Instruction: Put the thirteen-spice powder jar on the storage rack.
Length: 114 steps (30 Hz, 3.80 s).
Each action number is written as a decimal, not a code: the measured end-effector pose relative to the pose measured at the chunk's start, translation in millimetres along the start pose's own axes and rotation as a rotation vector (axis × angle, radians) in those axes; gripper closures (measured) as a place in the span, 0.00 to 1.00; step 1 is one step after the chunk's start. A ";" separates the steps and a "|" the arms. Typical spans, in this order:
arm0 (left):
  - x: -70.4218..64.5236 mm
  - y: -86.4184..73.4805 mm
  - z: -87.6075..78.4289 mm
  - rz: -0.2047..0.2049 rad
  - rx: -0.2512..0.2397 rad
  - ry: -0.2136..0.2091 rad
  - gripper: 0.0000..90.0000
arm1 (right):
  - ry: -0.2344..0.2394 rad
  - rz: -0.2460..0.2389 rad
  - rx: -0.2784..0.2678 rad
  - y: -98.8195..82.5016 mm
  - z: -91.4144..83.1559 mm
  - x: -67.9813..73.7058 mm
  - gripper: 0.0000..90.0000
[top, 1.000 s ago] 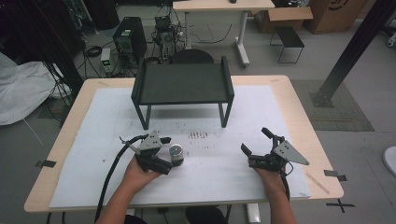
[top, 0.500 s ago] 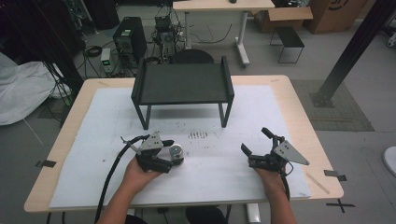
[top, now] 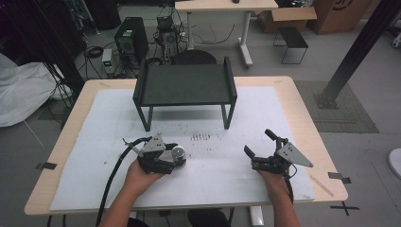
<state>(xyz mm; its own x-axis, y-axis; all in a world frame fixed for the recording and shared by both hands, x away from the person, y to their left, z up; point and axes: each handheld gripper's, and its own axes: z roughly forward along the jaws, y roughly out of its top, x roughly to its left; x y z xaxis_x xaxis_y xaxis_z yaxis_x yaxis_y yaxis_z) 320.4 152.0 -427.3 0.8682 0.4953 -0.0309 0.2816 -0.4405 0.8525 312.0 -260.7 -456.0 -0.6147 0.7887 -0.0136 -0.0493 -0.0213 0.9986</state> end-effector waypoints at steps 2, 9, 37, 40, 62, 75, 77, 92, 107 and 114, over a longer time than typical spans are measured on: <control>-0.2 0.1 -0.2 0.001 0.001 -0.003 0.38 | 0.000 0.000 0.000 0.0 0.0 0.0 0.00; -1.1 0.3 0.1 0.004 -0.001 -0.006 0.43 | 0.000 0.001 0.000 0.0 0.0 -0.1 0.00; -5.7 6.9 -4.6 0.053 0.029 0.004 0.54 | 0.000 0.001 0.001 0.0 0.0 0.0 0.00; -4.0 12.9 -11.5 0.040 0.021 0.000 0.54 | 0.000 0.001 0.002 0.0 0.1 0.0 0.00; 7.2 44.8 -45.6 -0.028 -0.017 0.012 0.54 | 0.000 -0.003 -0.001 0.0 0.0 0.3 0.00; 15.9 62.5 -57.3 -0.048 -0.050 0.028 0.54 | 0.001 -0.002 -0.001 0.0 0.0 0.1 0.00; 16.6 63.5 -57.9 -0.049 -0.051 0.028 0.54 | 0.001 -0.002 -0.001 0.0 0.0 0.1 0.00; 30.9 84.3 -66.9 -0.069 -0.079 0.049 0.54 | 0.001 0.000 0.000 0.0 0.1 -0.1 0.00; 42.7 115.1 -63.8 -0.050 -0.065 0.087 0.54 | 0.002 0.005 -0.002 -0.1 -0.2 -0.5 0.00; 47.5 121.7 -62.3 -0.049 -0.051 0.103 0.54 | 0.003 0.007 -0.004 -0.1 -0.4 -0.8 0.00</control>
<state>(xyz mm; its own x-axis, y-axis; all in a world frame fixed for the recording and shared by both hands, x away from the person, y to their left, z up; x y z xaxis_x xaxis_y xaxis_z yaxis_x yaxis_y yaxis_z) 370.4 168.6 -292.5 0.8064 0.5910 -0.0217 0.2997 -0.3767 0.8765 312.3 -261.5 -456.1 -0.6172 0.7868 -0.0067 -0.0480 -0.0291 0.9984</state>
